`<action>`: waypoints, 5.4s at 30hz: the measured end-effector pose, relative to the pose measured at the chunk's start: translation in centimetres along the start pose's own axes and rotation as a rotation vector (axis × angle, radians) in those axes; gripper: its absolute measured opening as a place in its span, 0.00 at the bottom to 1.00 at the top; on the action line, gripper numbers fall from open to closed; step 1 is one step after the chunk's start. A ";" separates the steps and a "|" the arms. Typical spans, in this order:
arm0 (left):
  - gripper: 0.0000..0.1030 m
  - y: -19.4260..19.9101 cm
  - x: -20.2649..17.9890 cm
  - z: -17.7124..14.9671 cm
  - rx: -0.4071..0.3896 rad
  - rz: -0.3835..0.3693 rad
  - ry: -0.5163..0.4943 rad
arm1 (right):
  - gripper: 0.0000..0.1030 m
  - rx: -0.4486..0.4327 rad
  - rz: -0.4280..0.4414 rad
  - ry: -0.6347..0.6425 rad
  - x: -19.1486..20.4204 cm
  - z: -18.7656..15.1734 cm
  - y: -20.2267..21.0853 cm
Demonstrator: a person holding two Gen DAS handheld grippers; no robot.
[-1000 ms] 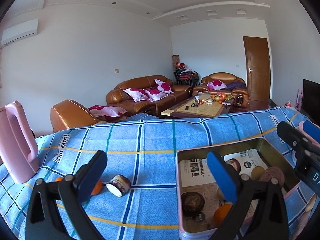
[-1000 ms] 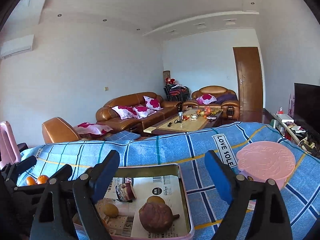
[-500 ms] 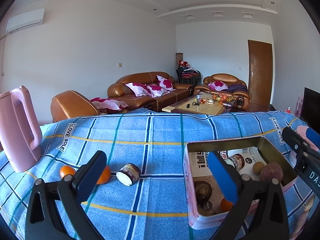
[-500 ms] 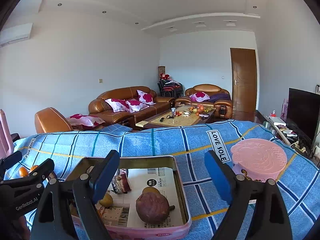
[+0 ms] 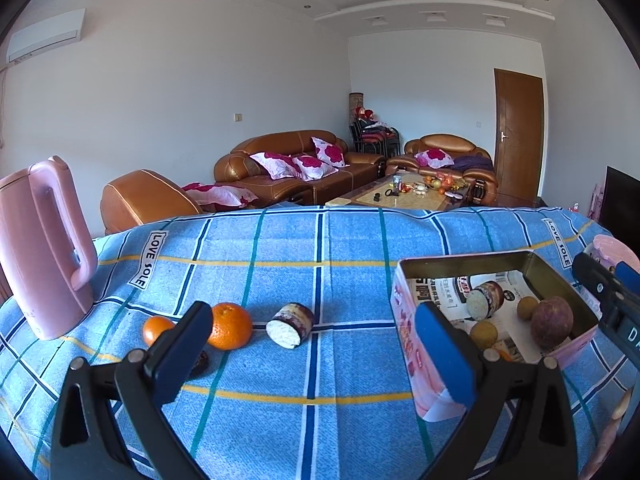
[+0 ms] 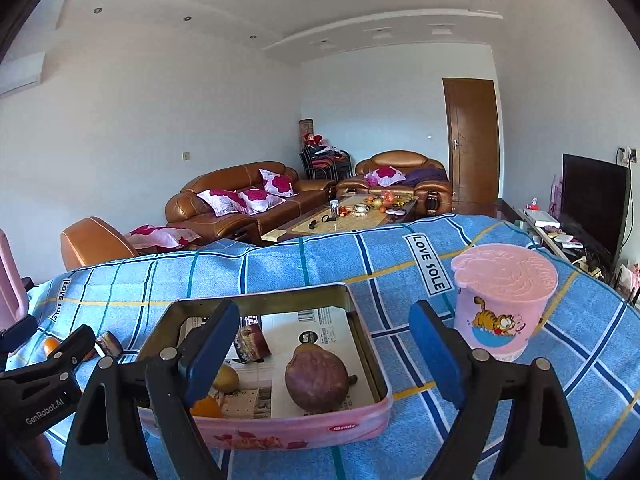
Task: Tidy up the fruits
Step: 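Withdraw both grippers from the tin back toward the remaining items, then grasp a striped cylindrical slice with the right gripper while the left grasps a dark brown round fruit, then lift the slice and the dark brown fruit off the bedspread with both grippers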
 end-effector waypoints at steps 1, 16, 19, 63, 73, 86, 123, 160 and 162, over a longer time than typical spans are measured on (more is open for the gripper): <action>1.00 -0.1 0.4 -0.1 0.006 0.002 0.000 | 0.85 0.006 0.005 -0.001 0.3 -0.1 0.0; 1.00 -2.4 8.6 -0.7 0.124 0.055 0.075 | 0.85 0.089 0.131 0.006 8.1 -1.8 -0.3; 1.00 -3.0 11.3 -0.9 0.154 0.056 0.095 | 0.85 0.106 0.160 0.025 10.0 -2.1 -0.5; 0.94 -5.4 15.9 -2.2 0.351 -0.082 0.153 | 0.45 0.396 0.359 0.337 22.5 -4.7 -6.4; 0.77 -7.6 13.5 -2.7 0.394 -0.109 0.110 | 0.45 0.340 0.382 0.223 19.6 -4.1 -3.7; 0.38 -8.8 13.2 -2.5 0.431 -0.129 0.145 | 0.45 0.369 0.398 0.199 19.4 -4.5 -4.4; 0.38 -1.8 13.2 -1.2 0.061 0.128 0.121 | 0.45 0.100 0.314 0.228 18.2 -3.3 0.4; 0.38 0.9 10.2 -2.0 0.025 0.135 0.093 | 0.45 0.087 0.300 0.223 15.9 -3.9 2.6; 0.38 1.1 9.9 -2.0 0.024 0.134 0.090 | 0.45 0.089 0.299 0.219 15.6 -4.0 2.6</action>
Point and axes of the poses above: each gripper's, at about its wrist camera, not at the fingertips, and y roughly against the way its jaws point, x to its left, z to its top, the point moved 2 cm from there along -y, roughly the way its jaws point, and after that the axes turned 1 degree about x, right-handed, at the moved point
